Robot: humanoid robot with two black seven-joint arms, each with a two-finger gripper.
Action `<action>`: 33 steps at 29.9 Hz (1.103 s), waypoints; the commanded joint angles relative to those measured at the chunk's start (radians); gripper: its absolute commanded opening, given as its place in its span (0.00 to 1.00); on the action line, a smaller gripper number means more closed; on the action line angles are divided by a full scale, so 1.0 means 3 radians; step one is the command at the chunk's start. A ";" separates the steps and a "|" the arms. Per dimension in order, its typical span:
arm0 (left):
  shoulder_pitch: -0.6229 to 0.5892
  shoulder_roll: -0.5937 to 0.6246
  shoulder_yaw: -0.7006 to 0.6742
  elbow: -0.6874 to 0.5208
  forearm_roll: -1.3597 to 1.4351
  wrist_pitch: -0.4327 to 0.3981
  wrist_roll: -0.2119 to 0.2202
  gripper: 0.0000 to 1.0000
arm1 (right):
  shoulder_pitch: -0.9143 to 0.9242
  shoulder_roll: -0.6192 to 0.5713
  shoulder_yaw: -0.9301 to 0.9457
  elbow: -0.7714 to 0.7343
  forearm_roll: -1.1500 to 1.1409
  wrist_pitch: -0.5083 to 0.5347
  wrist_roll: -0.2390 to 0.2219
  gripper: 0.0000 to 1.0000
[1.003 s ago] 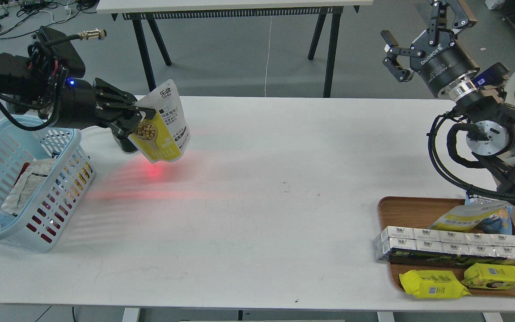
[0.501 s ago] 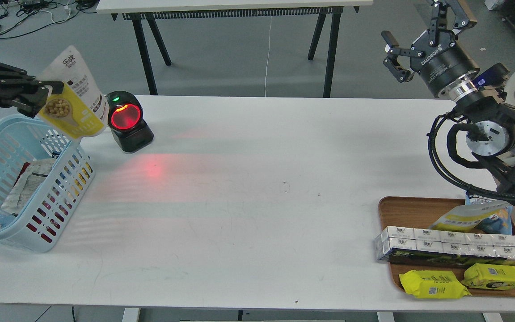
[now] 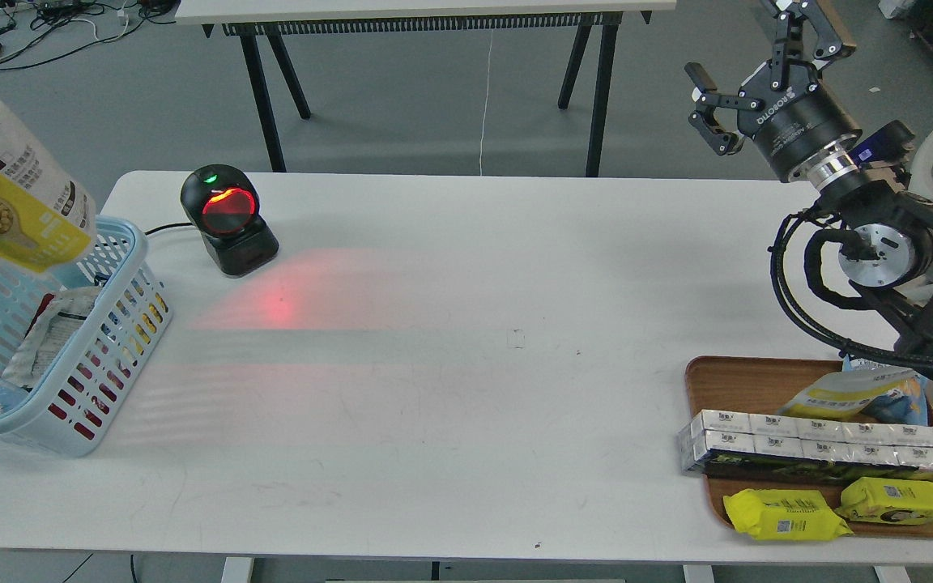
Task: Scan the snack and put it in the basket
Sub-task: 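Lower the yellow packet into the blue basket and release it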
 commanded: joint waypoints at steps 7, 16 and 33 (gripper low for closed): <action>0.0324 -0.0206 0.0002 0.0232 -0.0010 0.0018 0.0000 0.00 | -0.0018 -0.0001 0.0005 0.0000 0.0001 0.0001 0.0000 0.98; 0.0661 -0.0534 -0.0003 0.0355 -0.0081 0.0049 0.0000 0.00 | -0.0028 -0.0007 0.0005 0.0005 0.0001 0.0001 0.0000 0.98; 0.0912 -0.0774 -0.0019 0.0626 -0.0112 0.0095 0.0000 0.02 | -0.0049 -0.0012 0.0005 0.0010 0.0001 0.0001 0.0000 0.98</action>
